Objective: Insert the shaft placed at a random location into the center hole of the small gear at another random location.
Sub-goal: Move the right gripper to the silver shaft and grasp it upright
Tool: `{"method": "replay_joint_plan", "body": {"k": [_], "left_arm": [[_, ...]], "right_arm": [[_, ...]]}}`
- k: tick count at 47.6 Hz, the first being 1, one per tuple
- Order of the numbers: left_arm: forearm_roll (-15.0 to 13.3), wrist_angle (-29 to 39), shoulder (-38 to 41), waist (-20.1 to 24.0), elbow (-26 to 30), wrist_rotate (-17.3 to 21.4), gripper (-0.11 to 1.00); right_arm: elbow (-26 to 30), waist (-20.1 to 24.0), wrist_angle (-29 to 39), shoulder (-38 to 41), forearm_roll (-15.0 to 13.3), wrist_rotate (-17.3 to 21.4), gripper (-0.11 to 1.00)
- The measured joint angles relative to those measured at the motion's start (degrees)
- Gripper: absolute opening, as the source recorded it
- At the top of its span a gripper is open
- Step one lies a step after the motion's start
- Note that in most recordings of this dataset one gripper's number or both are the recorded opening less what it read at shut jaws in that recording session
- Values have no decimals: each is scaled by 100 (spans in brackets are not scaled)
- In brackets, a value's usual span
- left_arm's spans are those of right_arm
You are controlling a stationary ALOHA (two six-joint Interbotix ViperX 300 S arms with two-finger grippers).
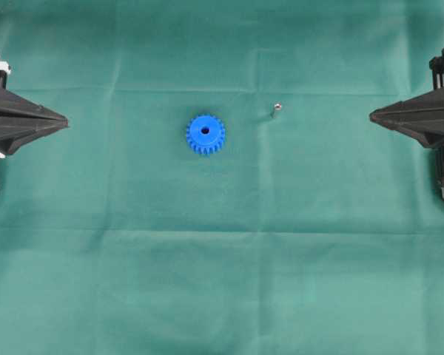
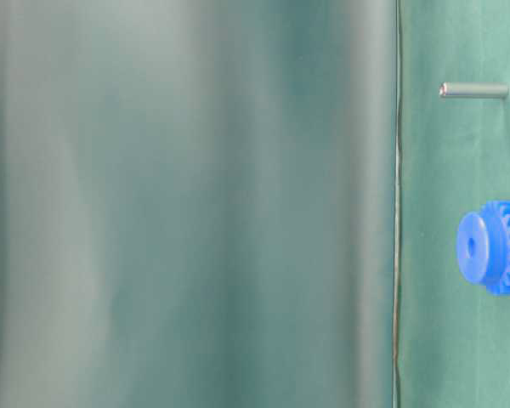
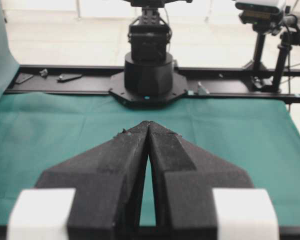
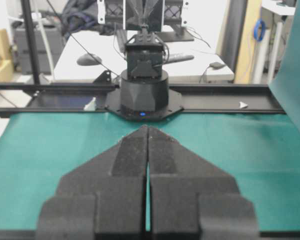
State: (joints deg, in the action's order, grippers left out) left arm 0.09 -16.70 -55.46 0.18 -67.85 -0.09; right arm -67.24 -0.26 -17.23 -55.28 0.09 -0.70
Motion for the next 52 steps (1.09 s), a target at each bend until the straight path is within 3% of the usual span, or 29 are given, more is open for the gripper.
{"method": "replay_joint_plan", "body": {"k": [17,27,33,44,52], "left_arm": [[62,79,0,-9,35,-35,0],[70,105,0,-9,44,-35,0],[70,114,9,-9,44,-35,0],[70,141,26,-9,44,-35,0],[70,229,26,-9,44,-35,0]], "right_arm": [[0,-9,0,457,-9,-9,1],[0,-325,-272,1187,-9,-9,2],[0,-545,-492,1775,-9,-18,24],[79,-879,-1063,3120,9,-9,87],[141,-1037,-1714,4008,26,-9,83]]}}
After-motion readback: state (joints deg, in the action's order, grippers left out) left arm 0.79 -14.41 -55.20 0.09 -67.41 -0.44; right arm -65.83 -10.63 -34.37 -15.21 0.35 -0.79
